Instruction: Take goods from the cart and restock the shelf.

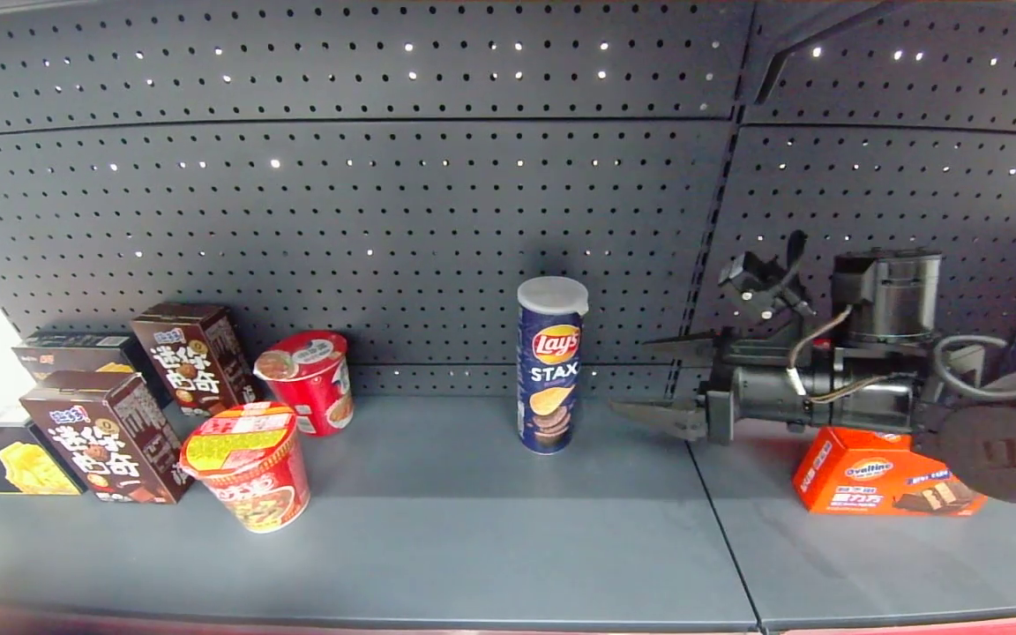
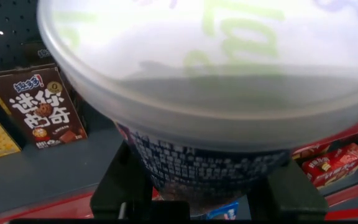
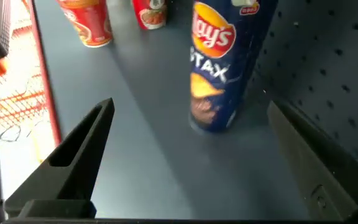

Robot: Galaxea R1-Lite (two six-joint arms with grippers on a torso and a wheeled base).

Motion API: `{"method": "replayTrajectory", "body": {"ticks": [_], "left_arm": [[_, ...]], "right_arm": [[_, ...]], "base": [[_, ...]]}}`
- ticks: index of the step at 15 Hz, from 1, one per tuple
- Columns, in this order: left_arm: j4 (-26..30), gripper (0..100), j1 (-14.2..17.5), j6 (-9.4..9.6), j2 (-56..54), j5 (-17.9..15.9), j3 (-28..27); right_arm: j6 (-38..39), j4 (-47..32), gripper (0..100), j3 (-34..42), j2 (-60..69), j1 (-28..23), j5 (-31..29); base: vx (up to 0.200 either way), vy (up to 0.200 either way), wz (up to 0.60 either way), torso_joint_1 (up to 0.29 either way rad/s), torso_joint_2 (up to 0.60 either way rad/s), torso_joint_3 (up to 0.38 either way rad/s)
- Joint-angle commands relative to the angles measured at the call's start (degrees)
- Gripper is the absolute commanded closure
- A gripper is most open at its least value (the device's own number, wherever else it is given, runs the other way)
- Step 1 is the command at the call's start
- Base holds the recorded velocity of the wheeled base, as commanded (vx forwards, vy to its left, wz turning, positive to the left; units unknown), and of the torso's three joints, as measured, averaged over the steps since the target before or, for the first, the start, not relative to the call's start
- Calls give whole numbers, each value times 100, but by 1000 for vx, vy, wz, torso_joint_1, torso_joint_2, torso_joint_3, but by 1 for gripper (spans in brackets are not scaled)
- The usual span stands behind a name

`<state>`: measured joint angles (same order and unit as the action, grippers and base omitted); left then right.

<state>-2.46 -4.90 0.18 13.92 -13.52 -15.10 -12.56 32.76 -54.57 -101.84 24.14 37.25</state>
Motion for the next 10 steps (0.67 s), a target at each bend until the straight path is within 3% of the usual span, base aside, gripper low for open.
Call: {"method": "replayTrajectory", "body": {"ticks": [1, 7, 10], "left_arm": [[0, 100, -11, -1, 14, -2, -19], [0, 100, -72, -1, 14, 7, -19], [0, 100, -64, -1, -12, 7, 16]], "right_arm": [[-45, 20, 0, -494, -811, 3, 115], [-98, 152, 0, -1724, -1945, -14, 599], [-89, 319, 0, -1777, -2182, 38, 739]], "base": [[0, 0, 0, 0, 0, 0], [0, 0, 0, 0, 0, 0], [0, 0, 0, 0, 0, 0]]}}
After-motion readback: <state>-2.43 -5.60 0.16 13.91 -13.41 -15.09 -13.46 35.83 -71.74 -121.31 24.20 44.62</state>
